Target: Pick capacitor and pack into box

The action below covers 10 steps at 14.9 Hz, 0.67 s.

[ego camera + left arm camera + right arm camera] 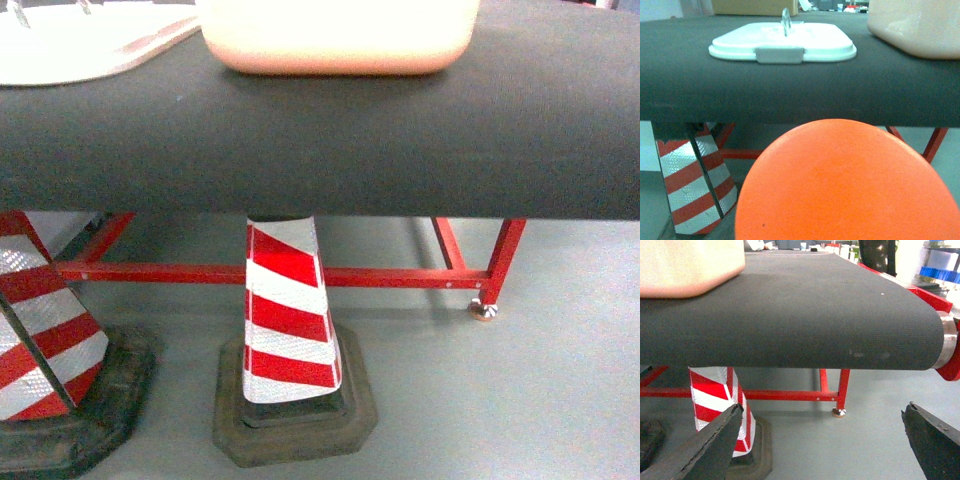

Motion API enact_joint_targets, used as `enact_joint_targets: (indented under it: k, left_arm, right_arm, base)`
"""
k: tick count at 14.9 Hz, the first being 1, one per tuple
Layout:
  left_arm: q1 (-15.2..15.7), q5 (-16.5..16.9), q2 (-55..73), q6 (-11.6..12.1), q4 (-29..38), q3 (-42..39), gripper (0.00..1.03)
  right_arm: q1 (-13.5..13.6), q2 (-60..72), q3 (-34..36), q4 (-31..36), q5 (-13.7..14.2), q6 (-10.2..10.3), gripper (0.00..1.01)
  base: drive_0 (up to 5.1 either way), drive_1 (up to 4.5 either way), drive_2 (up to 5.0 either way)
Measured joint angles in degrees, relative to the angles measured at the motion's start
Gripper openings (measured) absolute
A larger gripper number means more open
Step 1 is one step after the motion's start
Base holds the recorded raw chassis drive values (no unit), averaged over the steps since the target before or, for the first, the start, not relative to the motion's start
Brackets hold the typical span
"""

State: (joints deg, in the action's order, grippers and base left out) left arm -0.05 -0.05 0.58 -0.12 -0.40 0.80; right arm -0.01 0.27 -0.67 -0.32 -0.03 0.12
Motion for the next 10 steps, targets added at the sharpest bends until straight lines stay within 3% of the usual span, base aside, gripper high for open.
enact_joint_targets:
  k: [10]
  left_arm:
    - [0.0,0.1,0.0,0.2,0.0,0.0,0.43]
  right_arm:
    - [0.0,0.0,0.0,0.1,0.1,0.1,0.98]
  base:
    - [0.0,0.00,0.0]
